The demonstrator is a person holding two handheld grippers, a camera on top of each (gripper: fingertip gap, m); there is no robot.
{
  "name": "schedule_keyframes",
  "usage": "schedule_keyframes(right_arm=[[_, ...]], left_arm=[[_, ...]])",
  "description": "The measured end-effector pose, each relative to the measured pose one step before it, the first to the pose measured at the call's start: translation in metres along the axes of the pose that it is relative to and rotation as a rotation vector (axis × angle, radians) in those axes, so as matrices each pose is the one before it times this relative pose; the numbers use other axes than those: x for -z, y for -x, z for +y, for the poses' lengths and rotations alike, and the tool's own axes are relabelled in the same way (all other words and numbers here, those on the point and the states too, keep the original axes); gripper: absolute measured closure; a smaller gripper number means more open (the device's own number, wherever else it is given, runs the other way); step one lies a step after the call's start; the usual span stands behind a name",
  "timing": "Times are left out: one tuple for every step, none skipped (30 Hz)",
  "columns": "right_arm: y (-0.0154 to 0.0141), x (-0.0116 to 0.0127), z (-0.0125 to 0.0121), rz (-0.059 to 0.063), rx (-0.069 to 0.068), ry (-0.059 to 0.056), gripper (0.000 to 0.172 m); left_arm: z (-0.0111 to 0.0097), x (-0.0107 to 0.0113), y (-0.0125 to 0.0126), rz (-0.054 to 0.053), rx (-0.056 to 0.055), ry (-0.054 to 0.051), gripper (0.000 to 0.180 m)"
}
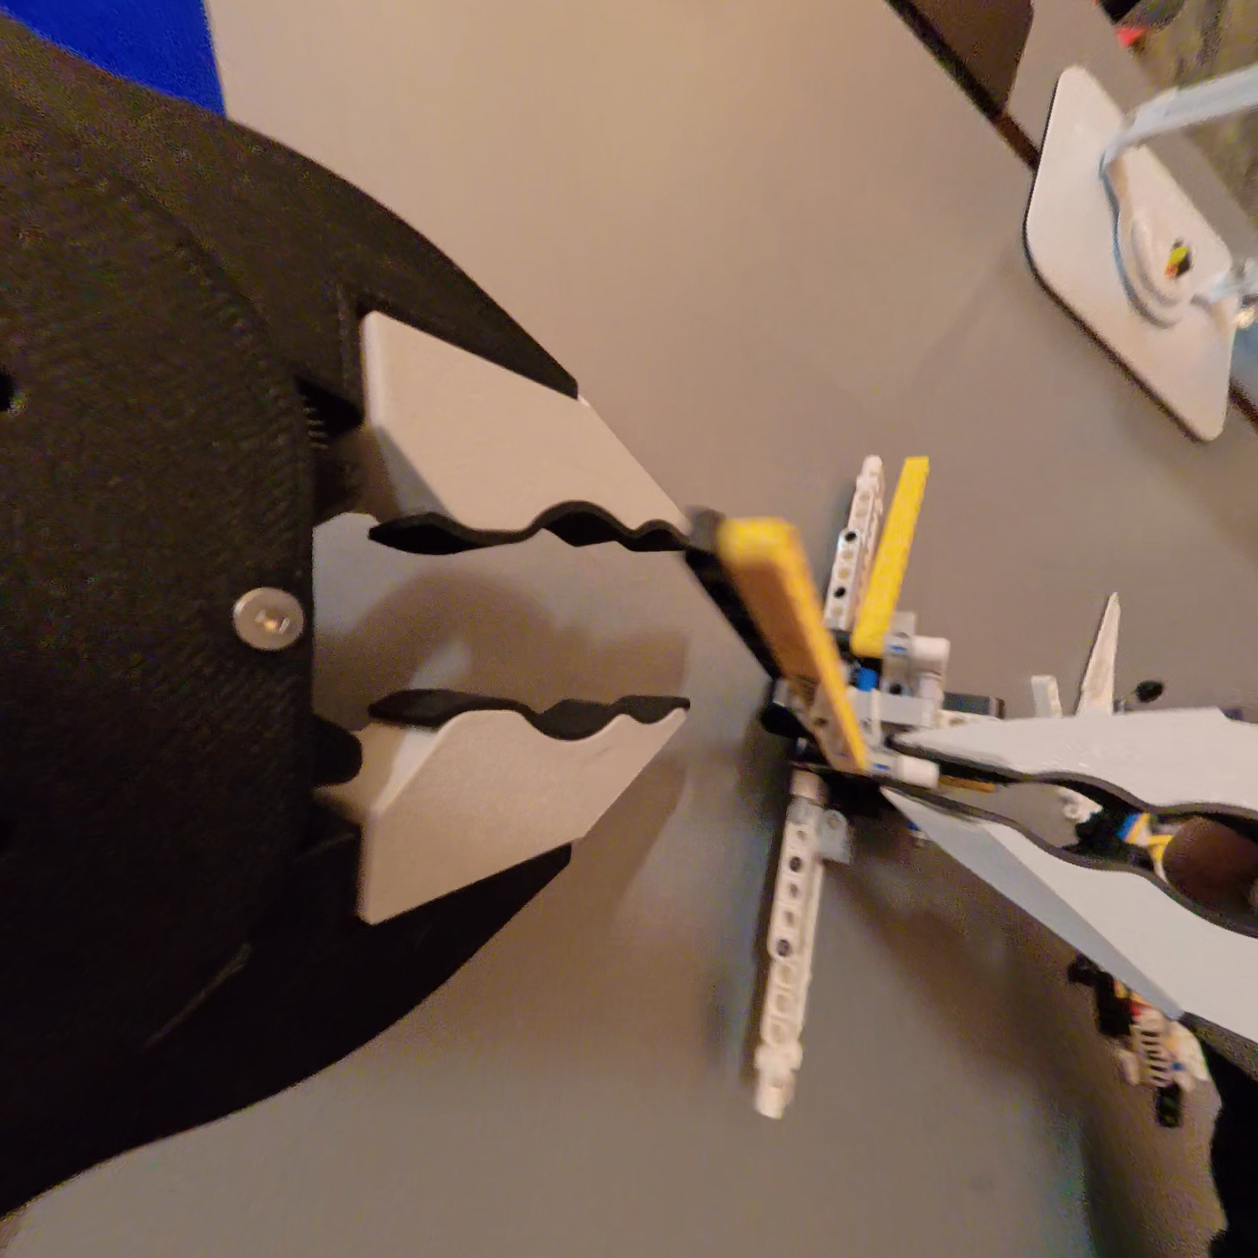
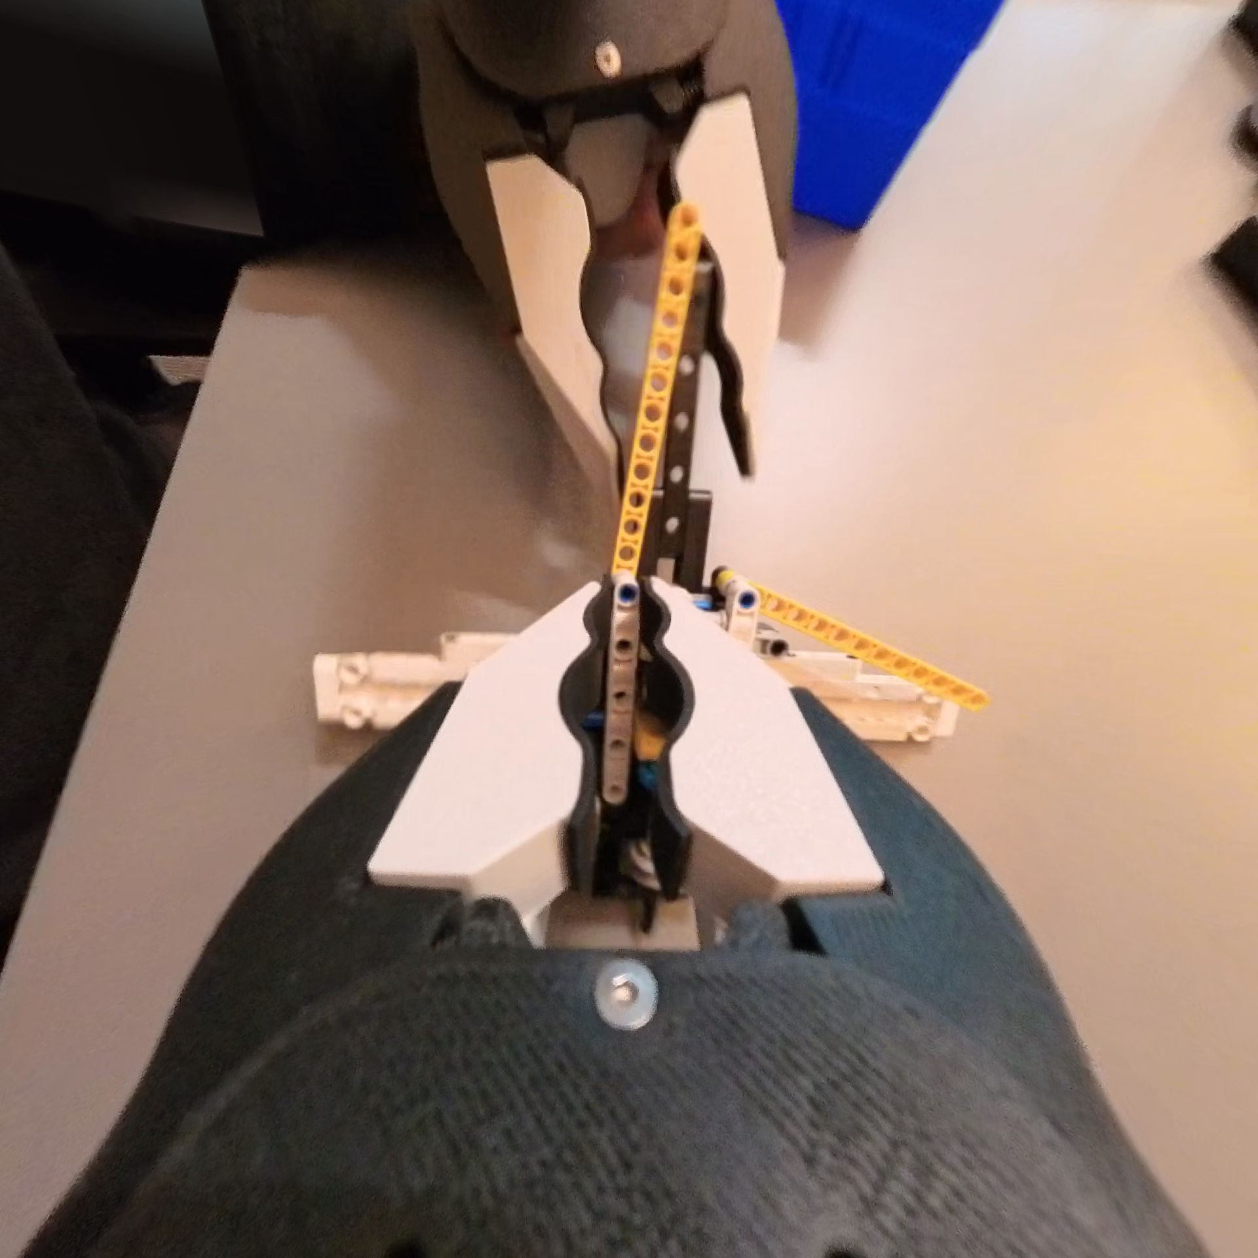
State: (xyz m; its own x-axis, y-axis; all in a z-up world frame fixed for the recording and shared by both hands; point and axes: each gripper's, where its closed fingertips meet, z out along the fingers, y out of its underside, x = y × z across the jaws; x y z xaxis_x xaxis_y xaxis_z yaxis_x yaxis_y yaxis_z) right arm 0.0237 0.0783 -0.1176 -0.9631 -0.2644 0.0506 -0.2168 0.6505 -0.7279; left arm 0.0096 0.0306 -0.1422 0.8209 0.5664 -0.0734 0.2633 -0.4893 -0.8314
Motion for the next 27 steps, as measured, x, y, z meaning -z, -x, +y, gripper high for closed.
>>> schedule_keyframes(right_arm=[[-0.00447, 0.00558, -0.00044, 0.016, -0.0158, -0.0199, 0.166], [-0.00268, 0.00592, -0.00206, -0.0038, -0.0325, -0.0307, 0.166], [-0.00347, 0.00601, -0.00295, -0.0004, -0.0344, -0.0364, 0.166], [-0.00353, 0.00574, -0.00393, 0.0025, -0.0292, -0.043, 0.166], [-0.00265, 0.00496, -0.00452, -0.0037, -0.0321, -0.0447, 0.167], [-0.00168, 0.00431, -0.00504, -0.0097, -0.0344, -0.0454, 0.166], [-0.00055, 0.00336, -0.00505, -0.0138, -0.0302, -0.0432, 0.167], [0.00015, 0.00262, -0.00451, -0.0146, -0.0249, -0.0379, 0.166], [0.00079, 0.00178, -0.004, -0.0156, -0.022, -0.0317, 0.166], [0.00153, 0.00082, -0.00367, -0.0157, -0.0206, -0.0264, 0.167], [0.00279, 0.00002, -0.00346, -0.0191, -0.0169, -0.0235, 0.167], [0.00345, -0.00069, -0.0031, -0.0178, -0.0122, -0.0199, 0.167], [0.00352, -0.0015, -0.00247, -0.0142, -0.0078, -0.0131, 0.167], [0.0035, -0.00196, -0.00168, -0.0103, -0.0038, -0.0091, 0.167], [0.00314, -0.00237, -0.00139, -0.0066, -0.0023, -0.0073, 0.167], [0.00238, -0.00242, -0.00061, -0.0026, -0.0032, -0.0048, 0.167], [0.00154, -0.00236, -0.00016, 0.0012, -0.0056, -0.003, 0.167], [0.0009, -0.00185, -0.00017, 0.003, -0.0071, -0.0051, 0.167], [0.00067, -0.00137, -0.00028, 0.0023, -0.0066, -0.0084, 0.167], [0.00035, -0.00069, -0.00089, 0.0021, -0.0066, -0.0126, 0.167], [-0.00047, 0.0002, -0.00129, 0.0047, -0.0081, -0.0156, 0.167], [-0.00125, 0.00074, -0.0015, 0.008, -0.0103, -0.0171, 0.167], [-0.00163, 0.00129, -0.0018, 0.0073, -0.0124, -0.0196, 0.167], [-0.00181, 0.00169, -0.00212, 0.0069, -0.0123, -0.0219, 0.167], [-0.00199, 0.00178, -0.00162, 0.0073, -0.009, -0.0194, 0.166], [-0.00146, 0.00152, -0.0005, 0.0048, -0.0061, -0.0124, 0.167], [-0.00145, 0.00086, 0.00059, 0.0048, -0.006, -0.0051, 0.167]], left_arm=[[-0.00178, 0.0064, 0.00358, 0.008, 0.0261, -0.0355, 0.139], [-0.00545, 0.00601, 0.00209, 0.0182, 0.0383, -0.0446, 0.134], [-0.0094, 0.00517, 0.00127, 0.0191, 0.0434, -0.0599, 0.127], [-0.01154, 0.00421, -0.00112, 0.025, 0.044, -0.0701, 0.123], [-0.01104, 0.0031, -0.00373, 0.0337, 0.0381, -0.069, 0.122], [-0.01015, 0.00146, -0.00325, 0.0247, 0.034, -0.0658, 0.121], [-0.00844, -0.00013, -0.00355, 0.0222, 0.0287, -0.0589, 0.12], [-0.00557, -0.00149, -0.00398, 0.0245, 0.0262, -0.0446, 0.118], [-0.00247, -0.00312, -0.0032, 0.0214, 0.0247, -0.0273, 0.116], [0.00097, -0.0042, -0.00245, 0.0168, 0.0188, -0.005, 0.111], [0.00251, -0.00451, -0.00173, 0.0103, 0.0089, 0.0075, 0.105], [0.00111, -0.00401, -0.00145, 0.0056, 0.003, -0.0027, 0.103], [-0.00089, -0.00349, -0.00206, 0.0082, 0.0032, -0.0185, 0.102], [-0.00257, -0.00271, -0.00288, 0.0141, 0.0074, -0.0284, 0.101], [-0.00441, -0.00162, -0.00378, 0.0189, 0.0082, -0.0386, 0.101], [-0.00569, -0.00055, -0.00426, 0.0215, 0.0065, -0.0462, 0.103], [-0.00565, 0.00004, -0.00277, 0.0125, 0.0078, -0.0448, 0.105], [-0.0048, 0.00062, -0.00107, 0.0016, 0.0051, -0.0371, 0.107], [-0.00385, 0.00136, 0.00047, -0.0083, -0.002, -0.0252, 0.11], [-0.00415, 0.00274, 0.00249, -0.024, -0.0153, -0.0198, 0.114], [-0.00497, 0.00374, 0.0014, -0.0202, -0.0276, -0.0243, 0.121], [-0.00492, 0.00378, -0.00244, 0.0043, -0.0287, -0.0226, 0.132], [-0.00434, 0.00293, -0.00356, 0.0077, -0.0293, -0.018, 0.144], [-0.00332, 0.00175, -0.00357, 0.0048, -0.0308, -0.0149, 0.15], [-0.00142, 0.00035, -0.00362, 0.006, -0.0271, -0.0036, 0.154], [0.00034, -0.00094, -0.00239, -0.0007, -0.0216, 0.0064, 0.157], [0.00206, -0.00197, -0.00028, -0.0115, -0.012, 0.0148, 0.156]])
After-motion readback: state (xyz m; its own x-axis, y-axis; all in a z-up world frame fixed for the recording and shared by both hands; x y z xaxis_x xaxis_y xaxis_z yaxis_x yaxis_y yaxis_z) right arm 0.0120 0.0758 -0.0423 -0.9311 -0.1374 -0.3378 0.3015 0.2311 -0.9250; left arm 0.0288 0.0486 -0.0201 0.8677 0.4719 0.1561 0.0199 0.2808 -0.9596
